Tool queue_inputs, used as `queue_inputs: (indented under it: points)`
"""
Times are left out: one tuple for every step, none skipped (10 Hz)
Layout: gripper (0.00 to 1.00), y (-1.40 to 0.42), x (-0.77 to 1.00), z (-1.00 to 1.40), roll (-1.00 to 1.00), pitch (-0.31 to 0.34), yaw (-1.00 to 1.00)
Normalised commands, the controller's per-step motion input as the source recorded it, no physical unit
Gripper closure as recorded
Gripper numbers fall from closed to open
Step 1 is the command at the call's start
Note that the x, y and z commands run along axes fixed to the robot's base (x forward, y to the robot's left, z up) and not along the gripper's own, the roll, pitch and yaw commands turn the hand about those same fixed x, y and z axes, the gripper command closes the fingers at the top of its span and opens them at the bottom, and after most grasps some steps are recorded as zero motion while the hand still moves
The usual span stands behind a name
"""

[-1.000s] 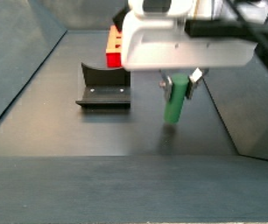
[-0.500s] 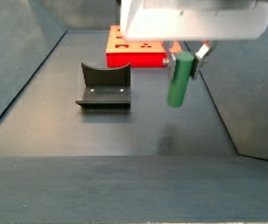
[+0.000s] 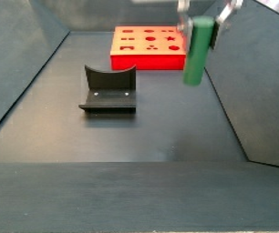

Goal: Pick up the round object. Move up. Move to above the board. Insert the round object.
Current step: Move to above the board.

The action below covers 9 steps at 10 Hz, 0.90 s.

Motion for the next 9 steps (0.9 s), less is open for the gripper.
queue_inputs:
  points:
    - [1.00,-0.03,-0.02,1.00,-0.03,0.085,-0.05]
    - [1.00,-0.03,-0.02,1.00,-0.02,0.083,-0.05]
    - [1.00,-0.02,-0.01,1.00,-0.01,0.084,-0.04]
    - [1.00,-0.02,0.00,1.00,-0.01,0.085,-0.04]
    - [1.00,-0.01,0.00,0.77,0.00,0.086,-0.04]
    - [1.00,0.00,0.01,0.60,0.00,0.090,-0.04]
    - [1.00,0.00,0.01,0.37,0.01,0.093,-0.03]
    - [1.00,0.00,0.01,0.26,0.01,0.094,-0.03]
    - [1.00,-1.00,0.11,0.09,0.11,0.055,-0.27]
